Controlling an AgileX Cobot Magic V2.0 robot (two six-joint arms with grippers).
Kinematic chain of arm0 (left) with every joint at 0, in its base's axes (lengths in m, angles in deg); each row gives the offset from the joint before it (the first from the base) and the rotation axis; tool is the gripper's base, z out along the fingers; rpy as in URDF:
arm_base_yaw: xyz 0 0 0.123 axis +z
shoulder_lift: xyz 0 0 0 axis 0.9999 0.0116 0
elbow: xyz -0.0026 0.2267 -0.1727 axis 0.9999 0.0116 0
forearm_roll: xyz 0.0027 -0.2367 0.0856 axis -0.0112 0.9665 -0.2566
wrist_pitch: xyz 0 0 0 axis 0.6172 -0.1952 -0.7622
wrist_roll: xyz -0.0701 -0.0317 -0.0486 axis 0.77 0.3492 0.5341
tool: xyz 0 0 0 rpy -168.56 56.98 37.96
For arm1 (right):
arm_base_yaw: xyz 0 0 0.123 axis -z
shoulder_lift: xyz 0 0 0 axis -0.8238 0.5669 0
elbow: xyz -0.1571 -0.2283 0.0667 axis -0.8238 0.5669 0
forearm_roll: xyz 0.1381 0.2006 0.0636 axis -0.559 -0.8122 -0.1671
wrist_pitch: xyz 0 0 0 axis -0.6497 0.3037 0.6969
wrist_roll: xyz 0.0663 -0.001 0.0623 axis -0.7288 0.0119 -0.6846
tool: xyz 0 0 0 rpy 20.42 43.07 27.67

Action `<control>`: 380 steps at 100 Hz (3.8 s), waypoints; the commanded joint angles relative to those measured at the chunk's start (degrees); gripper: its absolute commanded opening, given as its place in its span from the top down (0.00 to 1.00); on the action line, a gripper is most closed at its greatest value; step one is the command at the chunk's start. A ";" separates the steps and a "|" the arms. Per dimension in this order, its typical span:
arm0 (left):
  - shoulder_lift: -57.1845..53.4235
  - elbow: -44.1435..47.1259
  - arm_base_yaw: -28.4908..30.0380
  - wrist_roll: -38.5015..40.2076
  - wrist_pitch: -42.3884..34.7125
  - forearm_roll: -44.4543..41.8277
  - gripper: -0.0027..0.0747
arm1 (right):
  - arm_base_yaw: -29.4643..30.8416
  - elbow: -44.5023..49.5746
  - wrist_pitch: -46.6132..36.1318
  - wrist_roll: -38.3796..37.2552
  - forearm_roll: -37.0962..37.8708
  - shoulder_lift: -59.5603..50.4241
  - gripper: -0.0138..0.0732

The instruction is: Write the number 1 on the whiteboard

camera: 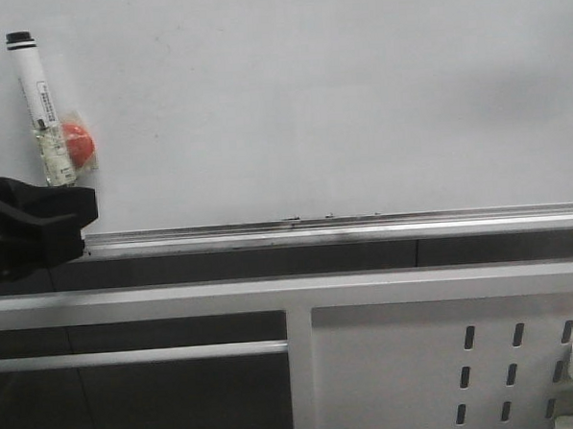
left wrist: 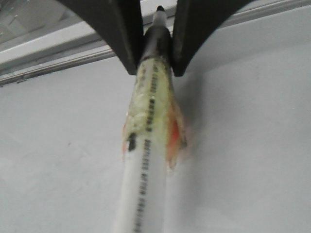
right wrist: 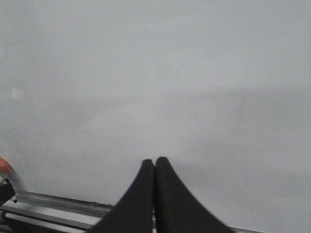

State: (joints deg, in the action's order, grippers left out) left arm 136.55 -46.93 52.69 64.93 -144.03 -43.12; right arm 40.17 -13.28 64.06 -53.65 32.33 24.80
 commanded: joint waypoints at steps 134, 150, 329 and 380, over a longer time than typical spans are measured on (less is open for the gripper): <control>-15.89 -13.81 -3.41 0.09 42.02 -56.70 0.99 | -33.28 -22.73 8.82 21.87 10.48 33.91 0.41; -15.89 -15.64 -3.41 0.09 43.36 -56.70 0.99 | -33.28 -23.00 10.40 21.87 10.14 34.45 0.41; -19.12 -15.73 -6.14 0.50 33.55 -46.91 0.37 | -34.10 -23.04 12.76 20.56 7.00 34.05 0.92; -42.86 -4.93 -6.14 0.50 29.25 -16.17 0.63 | -21.96 -23.04 8.32 19.95 6.64 26.30 0.92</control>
State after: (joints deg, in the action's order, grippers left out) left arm 97.01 -53.09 46.97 64.89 -109.83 -66.66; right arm 17.60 -34.45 77.50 -33.60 39.47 53.61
